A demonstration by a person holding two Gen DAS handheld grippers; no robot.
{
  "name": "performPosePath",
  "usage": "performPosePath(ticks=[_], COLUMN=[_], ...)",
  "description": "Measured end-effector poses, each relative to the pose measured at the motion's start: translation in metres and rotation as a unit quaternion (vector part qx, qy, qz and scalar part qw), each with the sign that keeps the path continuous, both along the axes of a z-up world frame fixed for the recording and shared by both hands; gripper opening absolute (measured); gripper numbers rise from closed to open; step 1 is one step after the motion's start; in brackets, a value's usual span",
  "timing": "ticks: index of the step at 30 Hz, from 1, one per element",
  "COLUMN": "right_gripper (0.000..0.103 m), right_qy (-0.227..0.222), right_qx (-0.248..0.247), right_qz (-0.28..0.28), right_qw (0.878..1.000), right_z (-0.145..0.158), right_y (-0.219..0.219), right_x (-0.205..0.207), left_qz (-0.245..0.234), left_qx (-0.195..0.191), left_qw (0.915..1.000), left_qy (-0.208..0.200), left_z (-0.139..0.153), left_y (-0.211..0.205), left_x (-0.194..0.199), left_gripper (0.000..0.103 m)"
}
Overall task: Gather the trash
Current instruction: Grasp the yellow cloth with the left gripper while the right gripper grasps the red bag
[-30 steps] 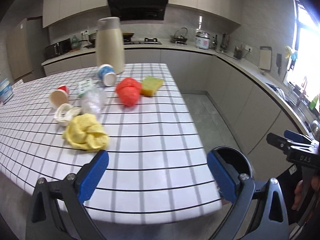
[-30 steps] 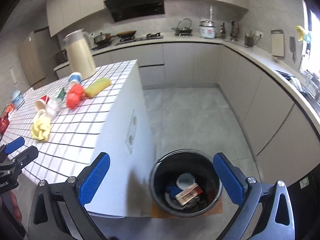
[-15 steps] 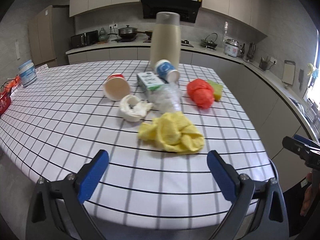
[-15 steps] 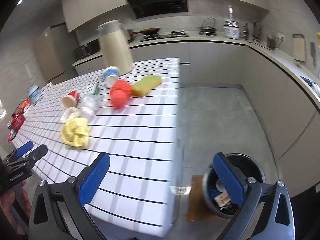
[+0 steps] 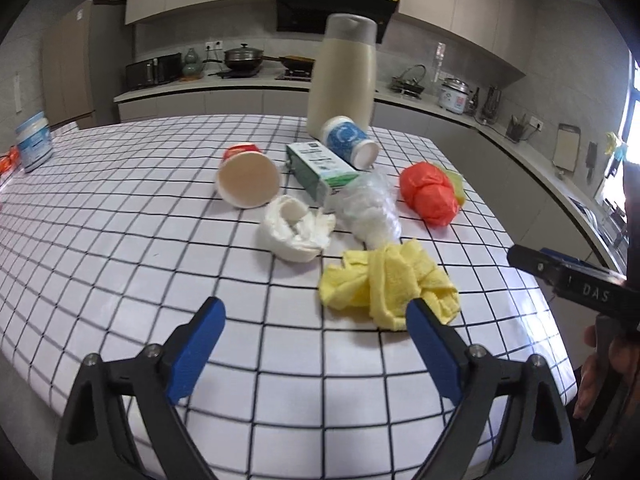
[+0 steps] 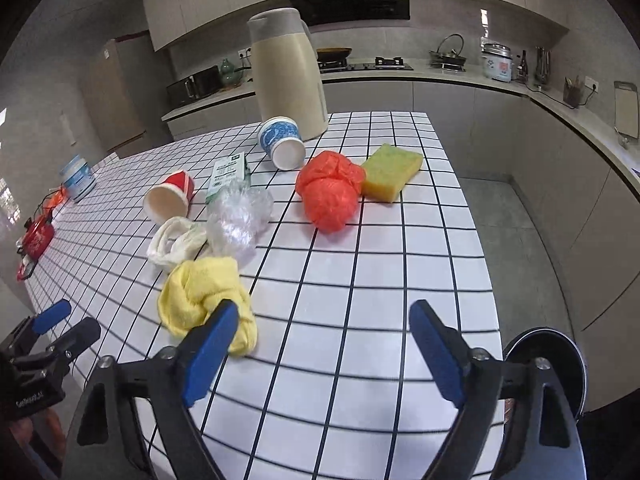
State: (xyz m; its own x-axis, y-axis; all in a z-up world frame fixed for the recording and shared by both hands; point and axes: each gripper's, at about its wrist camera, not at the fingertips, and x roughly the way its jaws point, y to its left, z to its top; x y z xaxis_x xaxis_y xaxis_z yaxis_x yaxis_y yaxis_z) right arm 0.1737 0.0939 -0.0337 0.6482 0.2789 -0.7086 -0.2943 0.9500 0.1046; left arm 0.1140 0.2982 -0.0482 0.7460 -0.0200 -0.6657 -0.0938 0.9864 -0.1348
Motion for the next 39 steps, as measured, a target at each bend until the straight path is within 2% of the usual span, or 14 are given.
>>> performPosePath(ticks=[4,10,11,13,14,17,24,26,27,28,31,39], right_gripper=[0.077,0.074,0.073,0.072,0.072,0.068,0.061,0.04,0.023,0.019,0.015,0.015], right_qy=[0.004,0.014,0.018,0.024,0.027,0.037,0.044,0.053,0.058,0.056,0.044,0.021], right_qx=[-0.003,-0.008,-0.004,-0.001,0.002,0.013,0.025,0.029,0.033,0.035,0.041,0.043], right_qz=[0.004,0.024,0.029,0.038,0.042,0.056,0.09,0.102,0.11,0.113,0.124,0.119], right_qw=[1.0,1.0,0.999,0.999,0.999,0.998,0.995,0.993,0.992,0.991,0.991,0.992], right_z=[-0.001,-0.012,-0.015,-0.02,-0.023,-0.029,-0.037,-0.041,-0.042,-0.042,-0.032,-0.003], right_y=[-0.003,0.0,0.0,0.0,0.001,0.003,0.017,0.022,0.024,0.025,0.023,0.008], right_x=[0.016,0.043,0.05,0.063,0.071,0.094,0.141,0.151,0.153,0.152,0.144,0.109], left_qz=[-0.019,-0.008,-0.004,-0.004,-0.001,0.007,0.035,0.041,0.042,0.043,0.045,0.033], left_qx=[-0.012,-0.046,-0.054,-0.07,-0.066,-0.057,-0.059,-0.059,-0.059,-0.057,-0.05,-0.032], left_qw=[0.9997,0.9986,0.9982,0.9974,0.9977,0.9983,0.9977,0.9974,0.9973,0.9974,0.9977,0.9986], left_qy=[0.009,0.022,0.024,0.02,0.017,0.011,0.003,0.002,0.001,-0.001,-0.007,-0.026], left_z=[-0.011,-0.029,-0.03,-0.029,-0.027,-0.022,-0.019,-0.017,-0.015,-0.013,-0.006,0.015], left_y=[-0.014,-0.019,-0.019,-0.022,-0.024,-0.029,-0.026,-0.024,-0.023,-0.024,-0.027,-0.031], left_x=[0.021,0.044,0.048,0.056,0.061,0.069,0.075,0.075,0.075,0.075,0.071,0.05], left_gripper=[0.083,0.064,0.06,0.043,0.029,0.02,0.012,0.011,0.011,0.011,0.011,0.011])
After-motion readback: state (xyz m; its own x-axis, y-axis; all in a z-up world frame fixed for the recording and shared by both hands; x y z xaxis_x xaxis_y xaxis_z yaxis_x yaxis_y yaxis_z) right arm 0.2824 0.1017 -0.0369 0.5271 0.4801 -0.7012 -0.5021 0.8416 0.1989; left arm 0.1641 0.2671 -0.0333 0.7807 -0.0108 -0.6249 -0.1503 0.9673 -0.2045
